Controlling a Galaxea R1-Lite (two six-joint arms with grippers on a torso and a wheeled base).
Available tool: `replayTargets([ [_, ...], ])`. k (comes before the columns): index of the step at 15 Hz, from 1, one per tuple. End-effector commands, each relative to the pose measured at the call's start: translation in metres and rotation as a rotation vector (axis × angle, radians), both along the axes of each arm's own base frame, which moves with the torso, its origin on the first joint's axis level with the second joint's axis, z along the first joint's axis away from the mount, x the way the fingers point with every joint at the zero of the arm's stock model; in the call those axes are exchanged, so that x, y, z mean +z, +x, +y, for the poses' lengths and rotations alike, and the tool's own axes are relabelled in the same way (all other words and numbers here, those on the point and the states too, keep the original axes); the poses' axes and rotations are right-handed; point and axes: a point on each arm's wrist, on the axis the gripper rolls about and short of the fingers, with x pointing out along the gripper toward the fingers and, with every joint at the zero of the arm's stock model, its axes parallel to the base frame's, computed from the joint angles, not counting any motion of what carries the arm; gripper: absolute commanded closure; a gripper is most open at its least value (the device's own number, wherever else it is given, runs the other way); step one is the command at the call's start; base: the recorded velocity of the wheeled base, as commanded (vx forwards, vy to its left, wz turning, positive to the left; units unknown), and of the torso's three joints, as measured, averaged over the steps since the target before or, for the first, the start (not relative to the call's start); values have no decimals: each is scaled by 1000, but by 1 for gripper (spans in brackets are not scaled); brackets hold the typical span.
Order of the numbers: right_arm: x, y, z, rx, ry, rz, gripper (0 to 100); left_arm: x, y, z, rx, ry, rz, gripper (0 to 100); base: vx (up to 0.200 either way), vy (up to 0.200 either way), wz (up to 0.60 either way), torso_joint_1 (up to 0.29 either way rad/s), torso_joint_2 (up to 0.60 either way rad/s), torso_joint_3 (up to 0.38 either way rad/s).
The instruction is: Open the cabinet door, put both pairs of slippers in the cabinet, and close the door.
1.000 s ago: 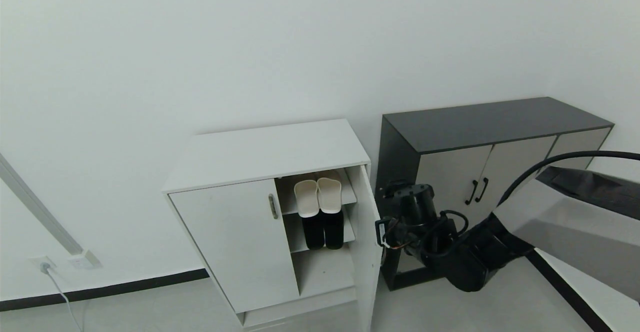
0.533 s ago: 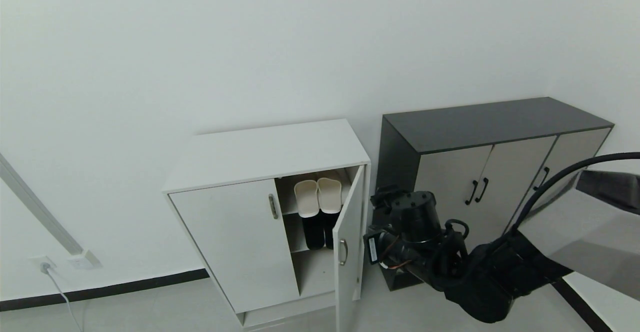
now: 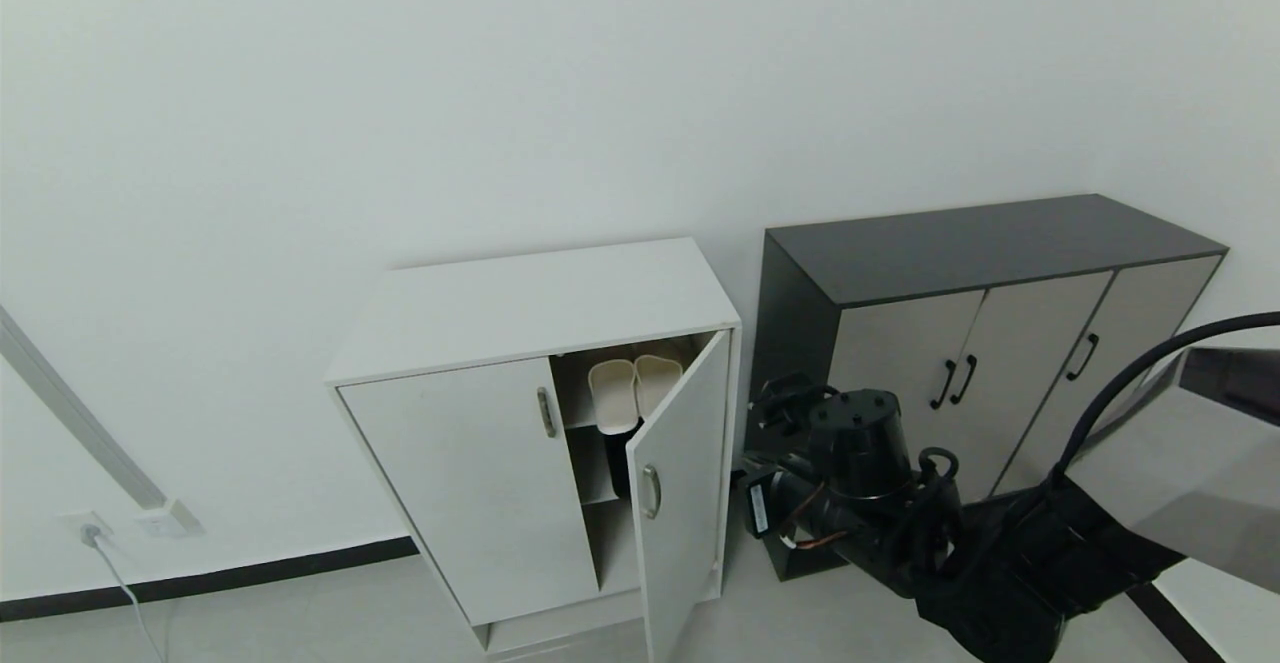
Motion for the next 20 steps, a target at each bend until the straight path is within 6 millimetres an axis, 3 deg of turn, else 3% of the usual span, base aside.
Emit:
replayTargets([
  [1, 0, -1, 0, 3, -2, 0, 100, 0, 0, 0, 3, 0, 0, 100, 0, 0, 0, 0, 0, 0],
  [6, -3, -3, -1, 19, -4, 14, 100, 0, 0, 0, 9, 0, 0, 100, 0, 0, 480, 1, 1, 1],
  [17, -28, -16, -26, 105, -35, 55, 100, 0, 0, 0, 8, 0, 2, 100, 0, 0, 0, 0, 0, 0],
  [20, -36, -24, -33, 107, -56, 78, 100, 0, 0, 0, 9, 1, 0, 100, 200, 0, 0, -1, 1, 2],
])
